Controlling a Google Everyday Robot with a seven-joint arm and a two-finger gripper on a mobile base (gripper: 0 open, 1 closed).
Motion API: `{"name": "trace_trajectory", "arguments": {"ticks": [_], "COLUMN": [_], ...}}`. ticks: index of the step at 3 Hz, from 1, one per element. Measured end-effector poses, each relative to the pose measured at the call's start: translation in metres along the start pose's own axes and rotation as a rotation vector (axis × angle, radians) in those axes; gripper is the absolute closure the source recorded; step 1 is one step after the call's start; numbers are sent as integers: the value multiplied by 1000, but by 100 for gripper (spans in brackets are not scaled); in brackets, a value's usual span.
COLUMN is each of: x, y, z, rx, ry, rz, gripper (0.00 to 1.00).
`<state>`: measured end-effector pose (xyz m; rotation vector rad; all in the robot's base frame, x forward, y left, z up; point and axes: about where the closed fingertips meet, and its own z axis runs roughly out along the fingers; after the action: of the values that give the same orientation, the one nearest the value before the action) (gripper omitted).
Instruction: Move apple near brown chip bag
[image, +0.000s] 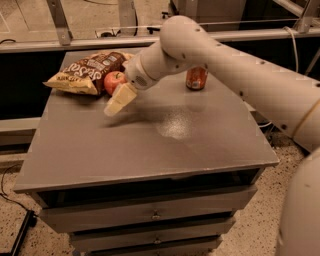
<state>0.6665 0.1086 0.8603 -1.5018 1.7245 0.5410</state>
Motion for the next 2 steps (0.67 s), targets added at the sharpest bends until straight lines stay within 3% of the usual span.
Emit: {"name": "trace_trajectory", "arguments": {"ticks": [2], "x": [28], "y": [33], "z": [-115], "rx": [65], "ry": [-142], "rz": [61], "gripper": [0]}}
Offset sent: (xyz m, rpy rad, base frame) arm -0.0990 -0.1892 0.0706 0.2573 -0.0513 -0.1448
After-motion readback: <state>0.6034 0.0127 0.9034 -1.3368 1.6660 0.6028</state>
